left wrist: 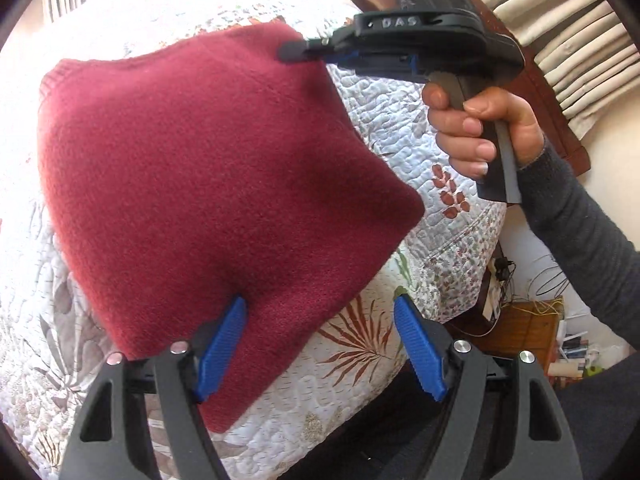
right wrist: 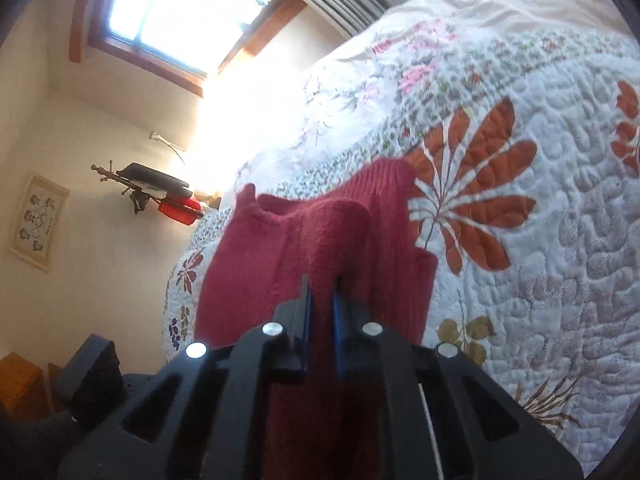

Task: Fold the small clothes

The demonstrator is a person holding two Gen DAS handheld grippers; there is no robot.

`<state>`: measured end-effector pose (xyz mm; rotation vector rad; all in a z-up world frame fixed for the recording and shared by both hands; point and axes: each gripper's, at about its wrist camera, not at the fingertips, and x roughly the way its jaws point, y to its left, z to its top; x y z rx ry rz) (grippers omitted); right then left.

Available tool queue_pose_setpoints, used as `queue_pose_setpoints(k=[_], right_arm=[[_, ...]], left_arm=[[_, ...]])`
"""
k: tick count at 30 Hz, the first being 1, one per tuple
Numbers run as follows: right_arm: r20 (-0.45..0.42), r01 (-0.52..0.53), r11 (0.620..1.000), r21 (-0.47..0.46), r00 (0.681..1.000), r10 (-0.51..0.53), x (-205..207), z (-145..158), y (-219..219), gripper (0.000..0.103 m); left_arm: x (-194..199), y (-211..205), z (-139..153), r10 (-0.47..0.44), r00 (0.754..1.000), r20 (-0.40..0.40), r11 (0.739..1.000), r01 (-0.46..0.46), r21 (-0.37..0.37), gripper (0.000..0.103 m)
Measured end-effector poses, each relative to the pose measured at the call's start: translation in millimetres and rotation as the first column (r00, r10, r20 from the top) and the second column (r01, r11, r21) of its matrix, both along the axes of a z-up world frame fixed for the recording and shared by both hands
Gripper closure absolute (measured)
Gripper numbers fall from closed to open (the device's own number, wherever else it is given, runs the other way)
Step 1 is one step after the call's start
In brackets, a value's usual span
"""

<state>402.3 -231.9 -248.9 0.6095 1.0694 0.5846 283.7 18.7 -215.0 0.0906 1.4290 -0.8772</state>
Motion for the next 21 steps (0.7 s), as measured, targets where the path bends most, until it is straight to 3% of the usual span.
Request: queue_pose_setpoints(k=[2, 5, 8, 10, 13, 15, 19, 20, 21], right_arm=[[0.046, 0.059, 0.998, -0.02, 0.997, -0.058, -2, 9, -9, 0.096], [-0.11, 0.051, 0.997, -0.056, 0.992, -0.057, 20, -38, -5, 0.094], [-0.116, 0.048, 0.997, -0.058, 0.992, -0.054, 18, -46, -7, 0.09], [-0.107, 0.096, 0.995, -0.039, 0.989, -0.099, 11, -36, -23, 0.078], [-0.096, 0.093, 0.996, -0.001, 0.991, -0.092, -10, -24, -40, 0.075], [-0.125, 0.054, 0.998, 0.025, 0.991, -0.051, -31, -26, -39, 0.057], [-0.169, -0.036, 0.997, 0.074, 0.984, 0.048, -66, -33, -19, 0.044], [-0.178, -0.057, 0.996, 0.075, 0.982, 0.07, -71, -37, -14, 0.045], [-0.19, -0.077, 0.996, 0.044, 0.978, 0.084, -74, -42, -9, 0.072]], left_arm=[[-4, 0, -2, 0.002, 1.0, -0.012, 1.0, -0.003, -0.02, 0.026], [-8, 6, 2, 0.032, 0.998, -0.059, 0.995, -0.038, -0.095, 0.026], [-6, 24, 15, 0.081, 0.993, -0.087, 0.983, -0.094, -0.158, 0.026], [3, 42, 32, 0.137, 0.986, -0.089, 0.965, -0.154, -0.214, 0.026], [29, 71, 51, 0.247, 0.966, -0.08, 0.918, -0.26, -0.299, 0.026], [51, 84, 55, 0.316, 0.945, -0.083, 0.887, -0.325, -0.327, 0.026], [80, 83, 51, 0.34, 0.938, -0.069, 0.886, -0.344, -0.312, 0.026], [86, 79, 46, 0.336, 0.939, -0.074, 0.889, -0.342, -0.304, 0.025], [91, 76, 40, 0.329, 0.94, -0.087, 0.894, -0.34, -0.292, 0.025]])
